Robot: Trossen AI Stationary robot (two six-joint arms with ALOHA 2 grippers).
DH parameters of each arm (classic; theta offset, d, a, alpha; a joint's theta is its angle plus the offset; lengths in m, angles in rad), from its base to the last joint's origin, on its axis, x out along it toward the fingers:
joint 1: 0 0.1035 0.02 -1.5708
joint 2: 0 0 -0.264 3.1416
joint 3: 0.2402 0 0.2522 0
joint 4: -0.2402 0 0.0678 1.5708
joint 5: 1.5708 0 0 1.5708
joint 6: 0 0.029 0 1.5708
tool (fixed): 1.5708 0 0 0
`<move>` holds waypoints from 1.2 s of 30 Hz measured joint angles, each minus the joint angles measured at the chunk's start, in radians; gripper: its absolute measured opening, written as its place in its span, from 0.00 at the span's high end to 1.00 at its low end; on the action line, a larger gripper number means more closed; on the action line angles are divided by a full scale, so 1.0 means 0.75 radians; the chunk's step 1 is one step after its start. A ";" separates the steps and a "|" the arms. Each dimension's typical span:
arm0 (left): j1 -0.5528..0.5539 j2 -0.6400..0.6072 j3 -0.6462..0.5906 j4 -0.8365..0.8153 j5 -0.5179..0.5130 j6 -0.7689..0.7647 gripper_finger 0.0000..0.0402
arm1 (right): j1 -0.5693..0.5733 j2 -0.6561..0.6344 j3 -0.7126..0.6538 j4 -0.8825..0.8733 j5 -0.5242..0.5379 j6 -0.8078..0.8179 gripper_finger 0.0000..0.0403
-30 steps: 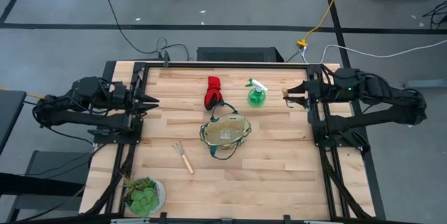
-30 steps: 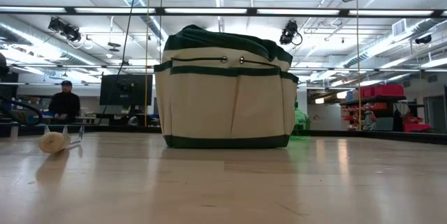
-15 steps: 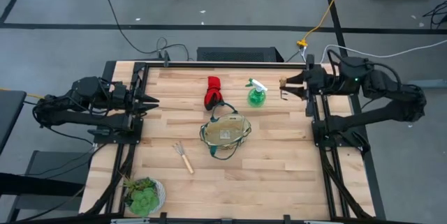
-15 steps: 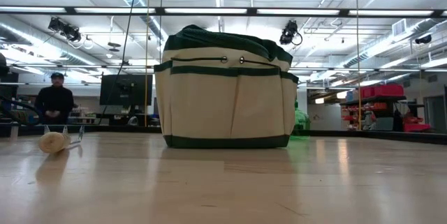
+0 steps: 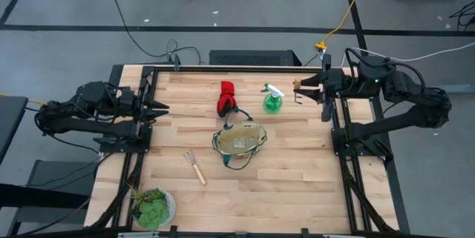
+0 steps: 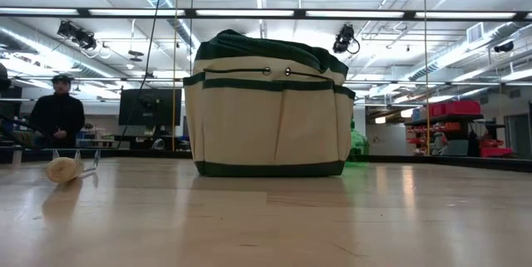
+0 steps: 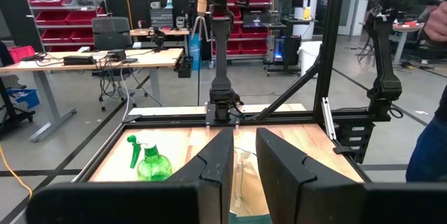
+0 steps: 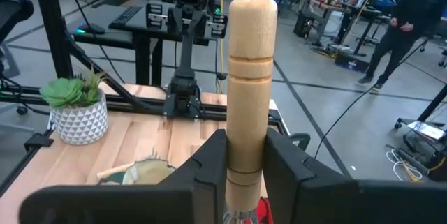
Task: Pick & Place Garden tools in Gardening bag
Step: Put the light brown trowel into the light brown and green gardening bag
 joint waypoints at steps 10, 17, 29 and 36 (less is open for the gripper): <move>0.000 0.000 0.000 0.000 0.000 0.000 0.82 | 0.001 0.124 0.001 0.072 -0.147 0.025 0.83; -0.001 0.000 0.000 0.000 0.000 0.000 0.82 | 0.001 0.209 0.001 0.190 -0.211 0.046 0.83; 0.000 0.001 0.000 0.000 0.000 0.000 0.82 | 0.000 0.285 0.001 0.280 -0.245 0.081 0.83; 0.000 0.000 0.000 -0.001 0.000 0.000 0.82 | 0.000 0.348 0.001 0.264 -0.256 0.081 0.83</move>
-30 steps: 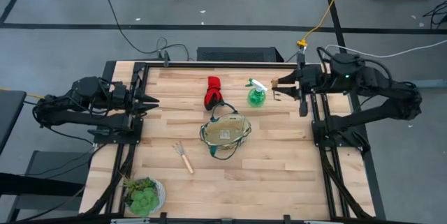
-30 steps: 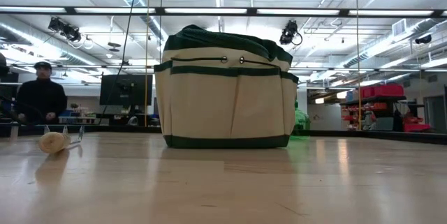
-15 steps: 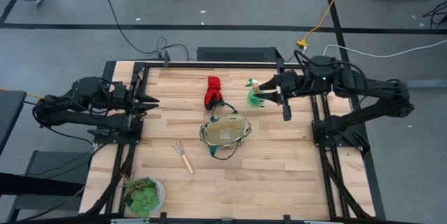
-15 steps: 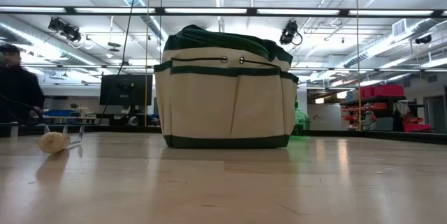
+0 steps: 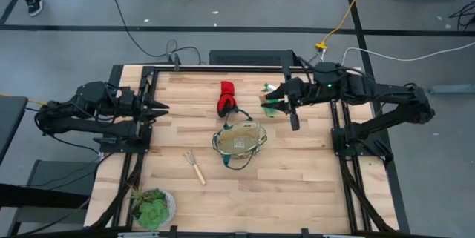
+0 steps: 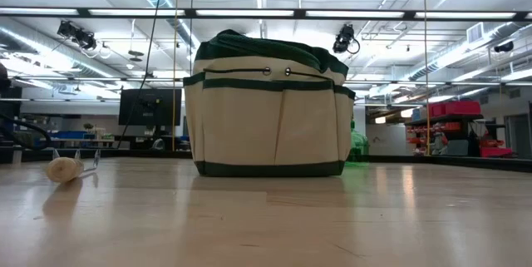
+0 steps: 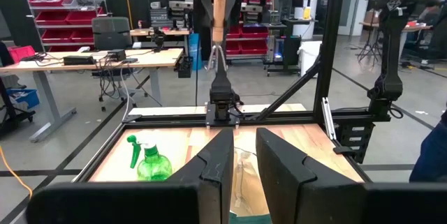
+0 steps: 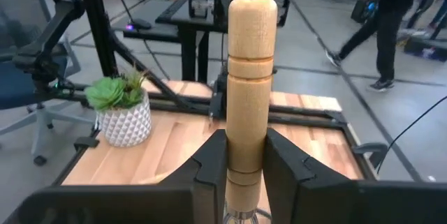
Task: Pick & Place Garden tools in Gardening bag
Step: Put the light brown trowel into the light brown and green gardening bag
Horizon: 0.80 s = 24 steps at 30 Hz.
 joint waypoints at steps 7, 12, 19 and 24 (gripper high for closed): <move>0.000 0.000 0.000 0.001 0.000 0.000 0.82 | 0.000 0.089 0.000 -0.005 -0.035 0.000 0.83; 0.000 0.000 0.000 0.000 0.000 0.000 0.82 | 0.000 0.155 0.000 -0.032 -0.052 0.000 0.83; 0.000 0.000 0.000 0.000 0.000 0.000 0.82 | 0.007 0.235 0.000 -0.030 -0.060 -0.002 0.83; 0.000 0.000 0.000 0.001 0.000 0.000 0.82 | 0.007 0.275 0.000 -0.029 -0.060 -0.005 0.83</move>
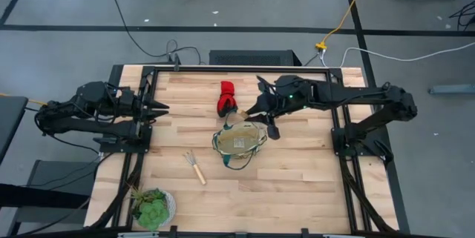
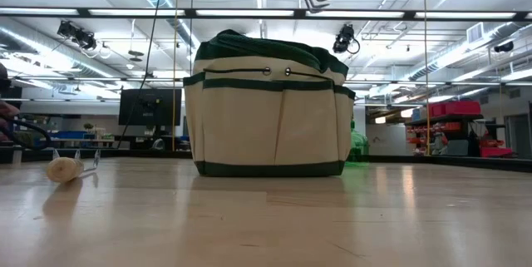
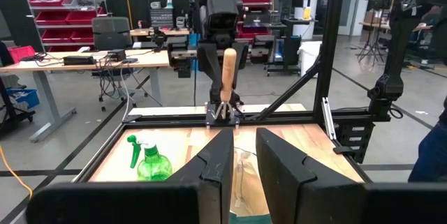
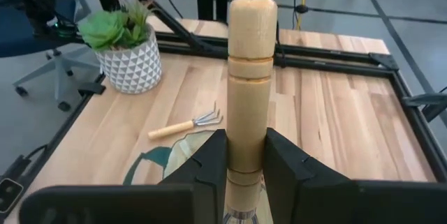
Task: Pick & Place Garden tools in Gardening bag
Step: Put the light brown trowel into the light brown and green gardening bag
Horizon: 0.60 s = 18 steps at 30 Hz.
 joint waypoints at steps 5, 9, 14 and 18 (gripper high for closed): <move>0.000 0.000 0.000 0.000 0.000 0.000 0.82 | 0.000 0.017 0.000 0.000 0.001 0.004 0.83; 0.000 0.000 0.000 -0.001 0.000 0.000 0.82 | 0.000 0.018 0.000 0.002 0.002 0.004 0.83; 0.000 0.000 0.000 0.000 0.000 0.000 0.82 | 0.000 0.018 0.059 -0.061 0.003 0.021 0.83; 0.000 0.000 0.000 0.000 0.000 0.000 0.82 | 0.000 0.018 0.140 -0.132 0.004 0.028 0.83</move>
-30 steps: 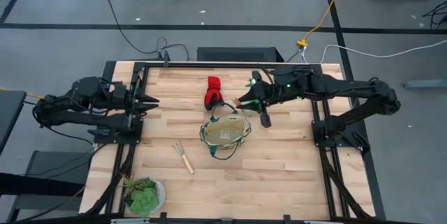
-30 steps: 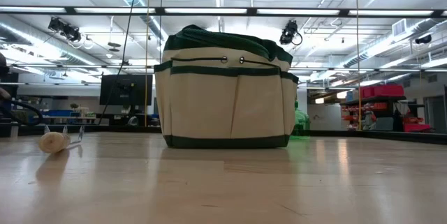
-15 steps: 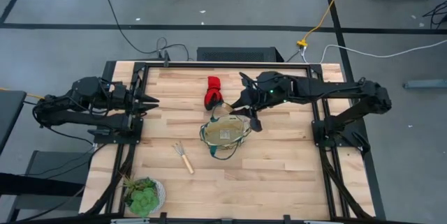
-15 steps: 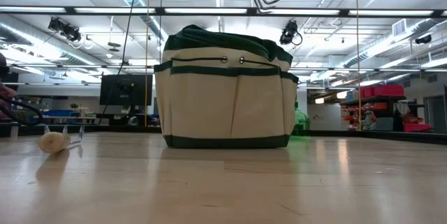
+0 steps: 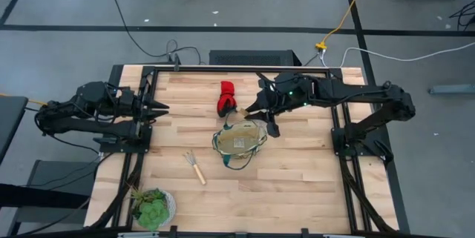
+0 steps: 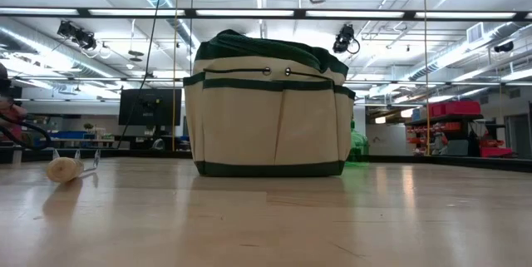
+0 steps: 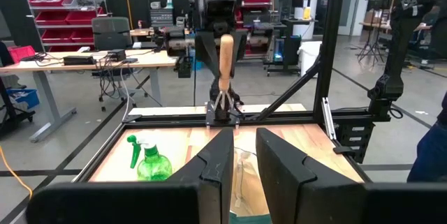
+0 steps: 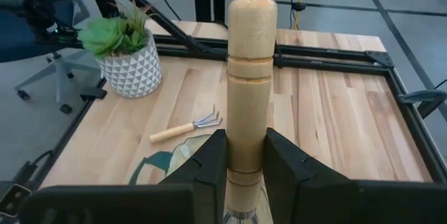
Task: Pick & Place Garden tools in Gardening bag
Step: Put the light brown trowel into the light brown and green gardening bag
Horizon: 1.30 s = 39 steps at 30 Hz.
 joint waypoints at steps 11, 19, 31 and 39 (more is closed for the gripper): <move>0.000 0.000 0.000 0.001 0.000 0.000 0.82 | 0.000 0.034 0.204 -0.207 0.002 0.001 0.83; 0.001 0.000 0.000 0.001 0.000 0.000 0.82 | 0.010 0.047 0.213 -0.238 0.002 0.001 0.83; 0.000 0.000 0.000 0.000 0.000 0.000 0.82 | 0.065 0.158 0.213 -0.299 0.001 -0.022 0.83; 0.000 0.000 0.000 0.000 0.000 0.000 0.82 | 0.086 0.293 0.213 -0.343 0.028 -0.063 0.83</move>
